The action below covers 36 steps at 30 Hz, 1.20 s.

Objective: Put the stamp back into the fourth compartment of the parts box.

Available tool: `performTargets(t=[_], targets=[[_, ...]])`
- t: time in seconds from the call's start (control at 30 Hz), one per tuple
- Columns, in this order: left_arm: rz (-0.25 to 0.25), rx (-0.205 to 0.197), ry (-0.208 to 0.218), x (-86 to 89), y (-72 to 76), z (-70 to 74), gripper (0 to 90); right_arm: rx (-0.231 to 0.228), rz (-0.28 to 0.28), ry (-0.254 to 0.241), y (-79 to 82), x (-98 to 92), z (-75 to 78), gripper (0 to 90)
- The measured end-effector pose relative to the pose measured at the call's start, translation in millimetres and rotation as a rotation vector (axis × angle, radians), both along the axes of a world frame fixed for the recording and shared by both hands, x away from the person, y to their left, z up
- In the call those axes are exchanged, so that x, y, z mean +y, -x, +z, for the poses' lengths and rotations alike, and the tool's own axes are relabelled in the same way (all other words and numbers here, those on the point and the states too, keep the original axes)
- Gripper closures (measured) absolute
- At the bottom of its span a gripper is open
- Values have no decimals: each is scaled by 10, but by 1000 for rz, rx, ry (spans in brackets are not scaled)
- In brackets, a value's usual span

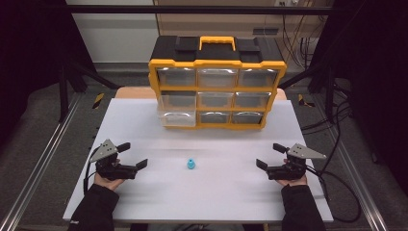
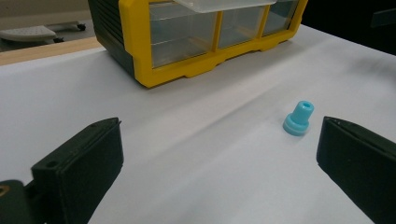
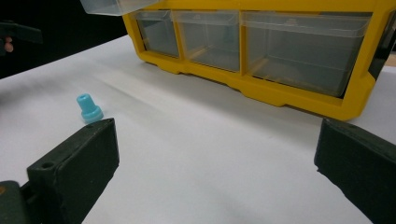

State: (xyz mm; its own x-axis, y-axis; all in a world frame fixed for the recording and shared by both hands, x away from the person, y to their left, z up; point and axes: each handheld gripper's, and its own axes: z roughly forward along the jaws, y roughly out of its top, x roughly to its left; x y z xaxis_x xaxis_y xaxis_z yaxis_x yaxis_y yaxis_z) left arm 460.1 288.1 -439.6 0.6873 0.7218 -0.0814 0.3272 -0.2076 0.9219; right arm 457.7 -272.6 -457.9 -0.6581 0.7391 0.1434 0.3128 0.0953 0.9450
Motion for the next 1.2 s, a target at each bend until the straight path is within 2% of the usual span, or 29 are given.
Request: performTargets(t=[0.43,0.83,1.2], targets=[[-8,1,-3,-63,6,16,0,5,5,12,-3,6,-8,5],[7,14,-11,-132,-9,11,0,5,7,16,-5,13,-13,6],[-8,22,-24,-247,-11,20,0,7,11,23,-5,21,-20,6]])
